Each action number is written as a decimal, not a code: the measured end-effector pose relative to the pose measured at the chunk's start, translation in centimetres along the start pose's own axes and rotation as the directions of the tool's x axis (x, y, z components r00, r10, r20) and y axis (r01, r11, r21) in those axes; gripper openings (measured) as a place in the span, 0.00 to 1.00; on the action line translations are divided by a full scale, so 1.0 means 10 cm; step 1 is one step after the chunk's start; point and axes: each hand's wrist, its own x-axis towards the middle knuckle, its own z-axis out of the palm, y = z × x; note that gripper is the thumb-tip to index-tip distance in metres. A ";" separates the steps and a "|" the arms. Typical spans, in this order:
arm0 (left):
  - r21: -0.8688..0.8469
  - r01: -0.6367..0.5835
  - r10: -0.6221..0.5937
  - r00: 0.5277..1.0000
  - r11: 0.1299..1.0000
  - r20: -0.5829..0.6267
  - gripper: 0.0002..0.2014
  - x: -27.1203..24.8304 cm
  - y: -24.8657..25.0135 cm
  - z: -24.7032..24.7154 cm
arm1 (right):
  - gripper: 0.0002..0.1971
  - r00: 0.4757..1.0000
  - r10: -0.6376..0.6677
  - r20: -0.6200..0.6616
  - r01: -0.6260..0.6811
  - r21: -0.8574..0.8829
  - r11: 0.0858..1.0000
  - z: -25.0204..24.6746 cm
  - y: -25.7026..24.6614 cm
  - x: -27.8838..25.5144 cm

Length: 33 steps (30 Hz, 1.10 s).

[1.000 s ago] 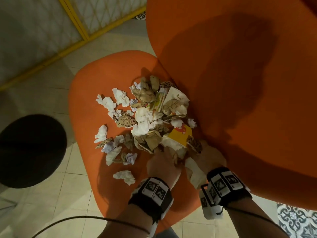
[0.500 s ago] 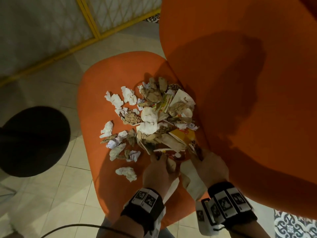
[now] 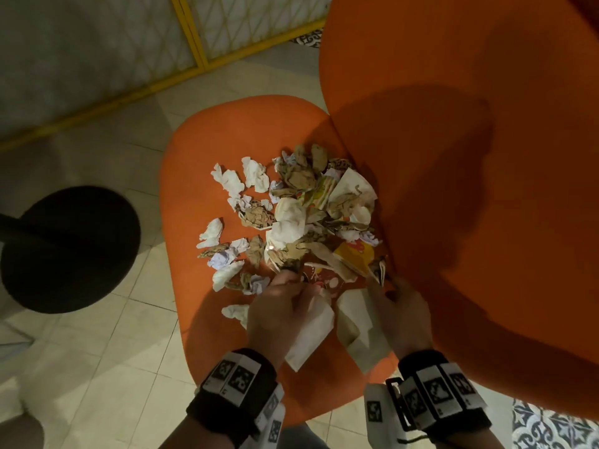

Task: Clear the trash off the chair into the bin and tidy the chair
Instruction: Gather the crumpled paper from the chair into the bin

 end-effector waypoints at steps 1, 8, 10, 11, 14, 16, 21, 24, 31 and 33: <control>-0.035 -0.011 0.009 0.998 0.999 -0.068 0.16 -0.02 0.00 -0.04 | 0.13 1.000 -0.003 -0.015 0.004 0.043 0.999 0.02 -0.03 -0.02; -0.154 -0.021 -0.027 0.954 0.988 -0.299 0.12 -0.29 -0.15 -0.59 | 0.09 0.993 -0.113 0.021 0.104 0.254 0.962 0.21 -0.47 -0.24; -0.161 0.021 -0.081 0.923 0.987 -0.375 0.12 -0.46 -0.33 -0.77 | 0.12 0.985 -0.152 0.080 0.127 0.254 0.959 0.38 -0.63 -0.31; -0.172 0.049 -0.115 0.909 0.984 -0.401 0.11 -0.56 -0.43 -0.87 | 0.12 0.978 -0.177 0.110 0.144 0.253 0.957 0.49 -0.69 -0.35; -0.218 0.166 -0.251 0.851 0.962 -0.461 0.14 -0.92 -0.84 -1.16 | 0.11 0.935 -0.261 0.238 0.209 0.222 0.952 0.89 -0.96 -0.55; -0.299 0.257 -0.379 0.788 0.919 -0.486 0.13 -1.18 -1.15 -1.38 | 0.11 0.887 -0.314 0.339 0.272 0.165 0.948 1.24 -1.19 -0.76; -0.506 0.400 -0.642 0.542 0.765 -0.542 0.06 -1.99 -2.15 -1.98 | 0.07 0.666 -0.431 0.609 0.489 0.080 0.869 2.47 -1.70 -1.52; -0.676 0.385 -0.778 0.331 0.628 -0.534 0.05 -2.58 -2.88 -2.38 | 0.06 0.571 -0.398 0.718 0.516 0.064 0.854 3.36 -1.93 -2.22; -0.834 0.398 -0.901 -0.038 0.383 -0.432 0.12 -4.08 -4.84 -3.20 | 0.09 0.374 -0.327 0.868 0.602 0.040 0.797 5.58 -2.30 -4.01; -0.855 0.423 -0.923 -0.097 0.299 -0.371 0.12 -4.41 -5.39 -3.31 | 0.10 0.360 -0.276 0.891 0.605 0.002 0.796 6.18 -2.36 -4.41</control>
